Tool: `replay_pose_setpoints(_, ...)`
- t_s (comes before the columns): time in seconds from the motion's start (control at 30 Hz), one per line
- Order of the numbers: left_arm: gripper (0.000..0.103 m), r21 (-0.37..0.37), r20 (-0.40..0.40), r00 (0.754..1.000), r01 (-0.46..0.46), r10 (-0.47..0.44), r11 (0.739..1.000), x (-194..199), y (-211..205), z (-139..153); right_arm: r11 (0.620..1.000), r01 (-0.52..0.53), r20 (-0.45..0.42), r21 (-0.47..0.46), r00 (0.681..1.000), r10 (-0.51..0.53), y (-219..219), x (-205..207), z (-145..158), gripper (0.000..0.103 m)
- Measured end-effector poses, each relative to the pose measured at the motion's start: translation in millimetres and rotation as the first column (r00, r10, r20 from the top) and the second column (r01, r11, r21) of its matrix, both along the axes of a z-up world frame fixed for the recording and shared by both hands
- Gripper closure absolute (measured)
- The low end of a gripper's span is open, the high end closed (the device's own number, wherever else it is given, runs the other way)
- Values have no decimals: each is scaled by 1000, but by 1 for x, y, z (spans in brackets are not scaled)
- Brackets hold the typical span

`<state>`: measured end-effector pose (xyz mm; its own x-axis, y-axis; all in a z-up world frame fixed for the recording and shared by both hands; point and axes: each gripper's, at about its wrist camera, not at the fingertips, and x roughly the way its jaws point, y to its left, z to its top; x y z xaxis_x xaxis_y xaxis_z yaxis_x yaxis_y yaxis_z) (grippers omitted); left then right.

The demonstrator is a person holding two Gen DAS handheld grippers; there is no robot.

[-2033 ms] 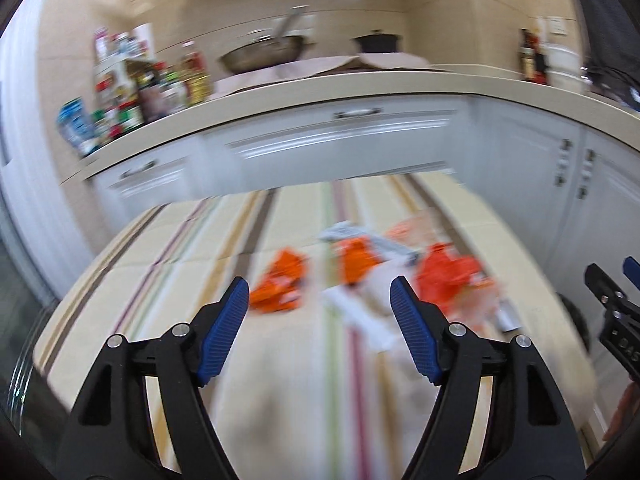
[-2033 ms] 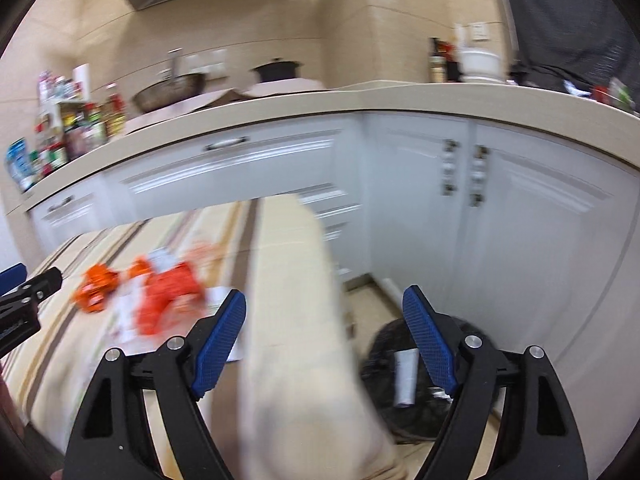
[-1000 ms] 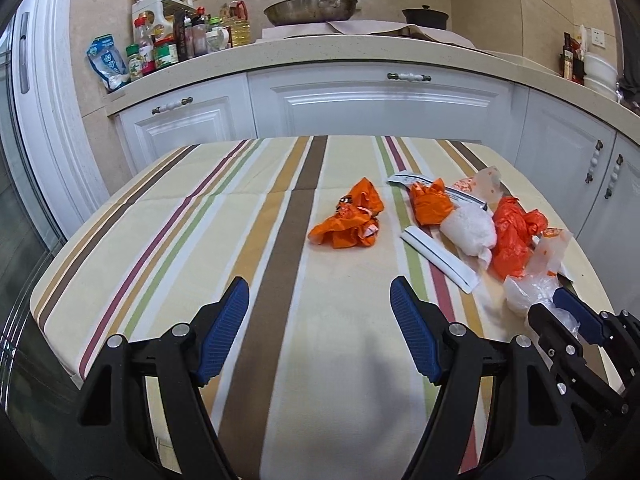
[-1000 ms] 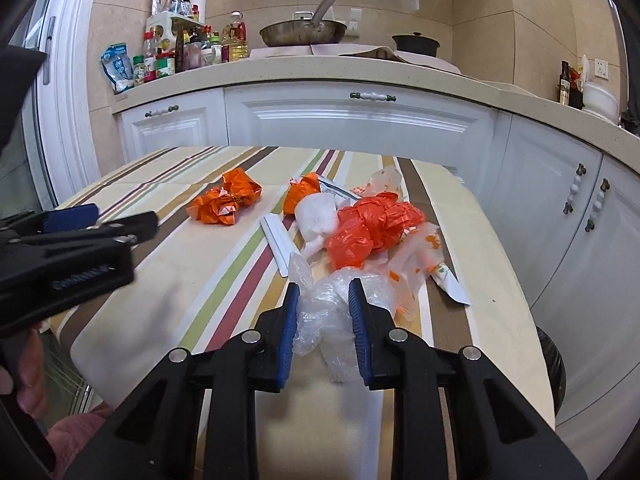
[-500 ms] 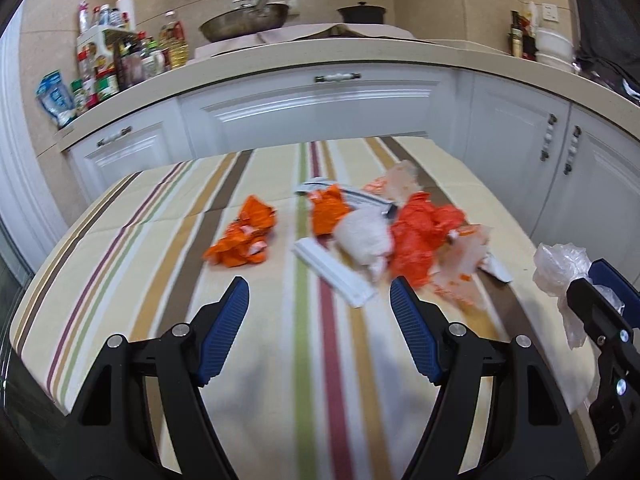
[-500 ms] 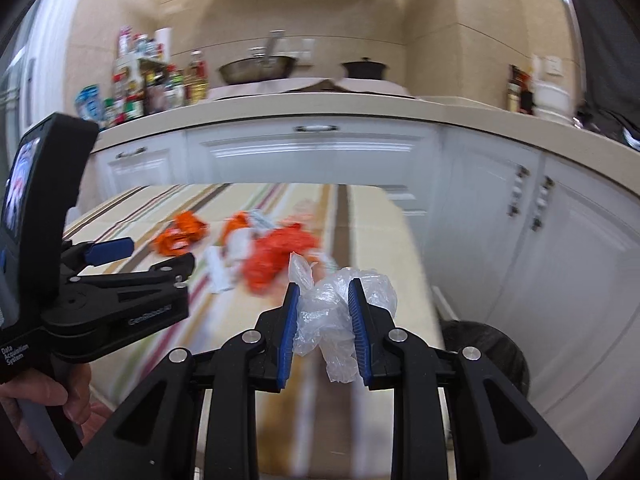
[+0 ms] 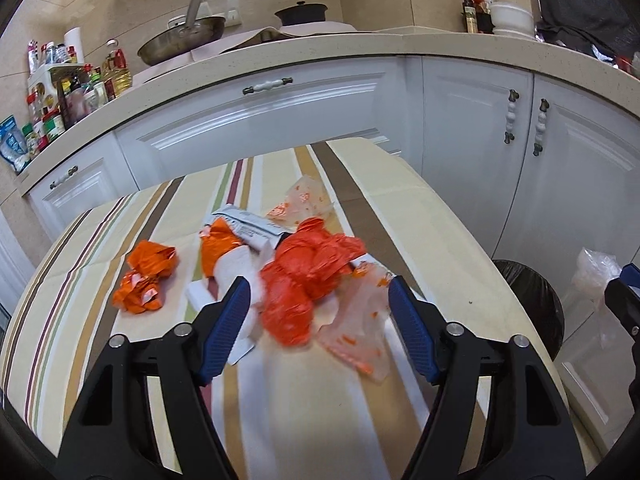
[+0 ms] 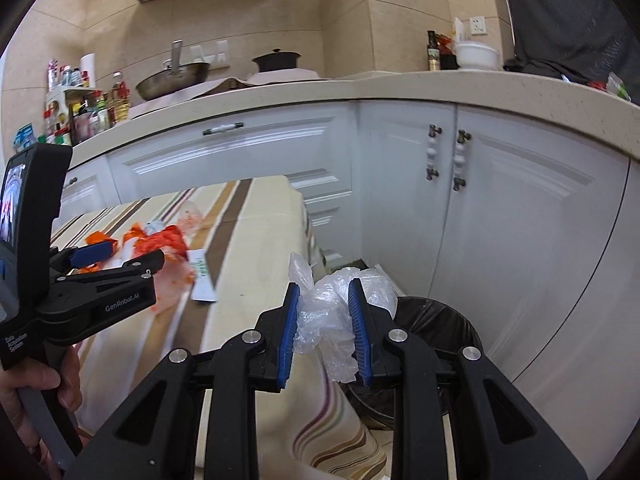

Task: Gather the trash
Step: 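Grasp the clear plastic bag with the right tool while the left tool grasps the clear orange-spotted bag, then carry both bags over the black bin and open both tools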

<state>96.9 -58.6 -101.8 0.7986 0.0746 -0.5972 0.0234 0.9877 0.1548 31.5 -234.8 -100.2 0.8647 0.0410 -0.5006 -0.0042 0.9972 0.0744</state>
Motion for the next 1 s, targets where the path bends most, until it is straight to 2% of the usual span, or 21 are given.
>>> replay_pose_setpoints(0.07, 54, 11, -15, 1000, 10, -10, 1000, 5, -4, -4, 1000, 4, -7, 11, 1000, -4, -6, 3, -2, 77)
replay_pose_setpoints(0.1, 59, 13, -23, 1000, 13, -13, 1000, 6, -5, -6, 1000, 5, -9, 15, 1000, -5, -8, 4, -4, 77)
replay_pose_setpoints(0.17, 77, 12, -39, 999, 23, -23, 1000, 7, -6, -10, 1000, 5, -14, 29, 1000, -5, -13, 6, -6, 77)
replay_pose_setpoints(0.23, 89, 15, -48, 998, 34, -33, 999, 7, -7, -12, 999, 6, -18, 39, 1000, -6, -16, 9, -7, 77)
replay_pose_setpoints(0.47, 91, 37, -16, 999, 42, -41, 998, -7, -11, -9, 999, 8, -25, 47, 1000, -7, -21, 12, -11, 77)
replay_pose_setpoints(0.67, 91, 21, -1, 998, 56, -56, 998, -19, -15, 1, 999, 23, -22, 45, 1000, -22, -26, 13, -11, 77)
replay_pose_setpoints(1.0, 91, 2, 26, 990, 140, -140, 990, -22, -53, 12, 996, 90, -21, 27, 996, -89, -53, 13, -13, 77)
